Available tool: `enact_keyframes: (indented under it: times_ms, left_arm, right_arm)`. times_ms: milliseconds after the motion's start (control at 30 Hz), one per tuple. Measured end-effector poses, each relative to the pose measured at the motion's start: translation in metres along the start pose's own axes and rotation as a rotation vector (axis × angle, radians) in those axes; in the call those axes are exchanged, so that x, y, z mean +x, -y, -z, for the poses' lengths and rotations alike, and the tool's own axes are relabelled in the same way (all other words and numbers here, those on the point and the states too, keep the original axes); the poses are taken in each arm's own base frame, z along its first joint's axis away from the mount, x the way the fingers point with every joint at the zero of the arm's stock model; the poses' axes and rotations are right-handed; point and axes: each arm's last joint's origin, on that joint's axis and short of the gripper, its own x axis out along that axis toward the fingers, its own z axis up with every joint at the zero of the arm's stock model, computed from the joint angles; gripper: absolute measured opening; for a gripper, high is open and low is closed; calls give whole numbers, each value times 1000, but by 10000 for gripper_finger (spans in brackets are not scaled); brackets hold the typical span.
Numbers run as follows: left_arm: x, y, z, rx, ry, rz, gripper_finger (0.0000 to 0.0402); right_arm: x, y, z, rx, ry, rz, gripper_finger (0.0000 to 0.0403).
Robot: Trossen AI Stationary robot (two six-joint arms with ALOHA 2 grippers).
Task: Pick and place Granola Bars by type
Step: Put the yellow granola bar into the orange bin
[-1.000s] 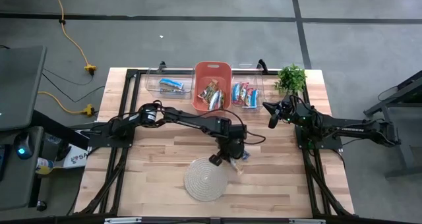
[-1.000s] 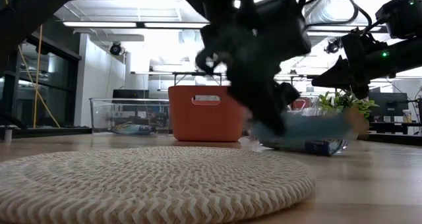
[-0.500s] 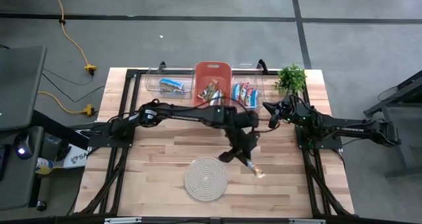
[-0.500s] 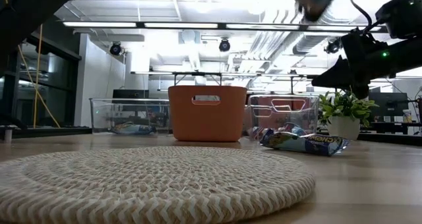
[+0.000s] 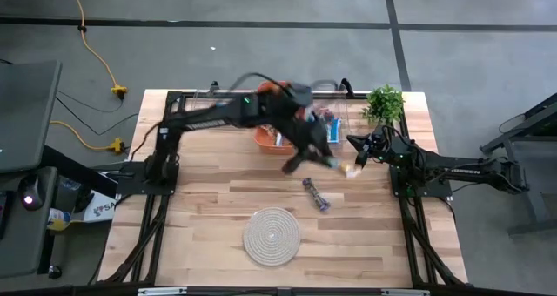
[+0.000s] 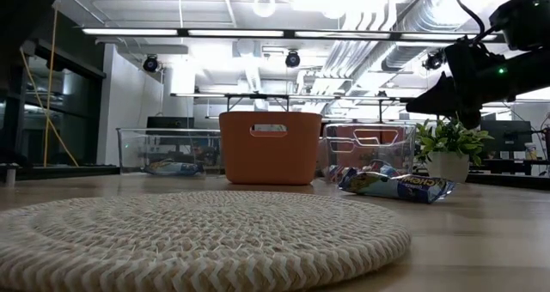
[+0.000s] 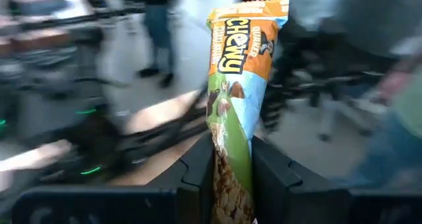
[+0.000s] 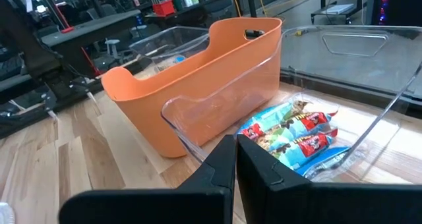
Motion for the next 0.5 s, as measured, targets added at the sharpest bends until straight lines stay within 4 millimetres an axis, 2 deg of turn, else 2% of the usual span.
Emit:
enact_keyframes:
  times_ms: [133, 300, 500]
  left_arm:
    - [-42, -6, -17, -39, 9, -234, 73]
    - [-88, -16, -28, -254, 40, -642, 73]
    - [-122, -21, -21, -481, 19, -1155, 73]
  right_arm:
    - [0, 0, 0, 0, -1, 0, 0]
    - [0, 0, 0, 0, 0, 0, 0]
    - [0, 0, 0, 1, 3, -1, 0]
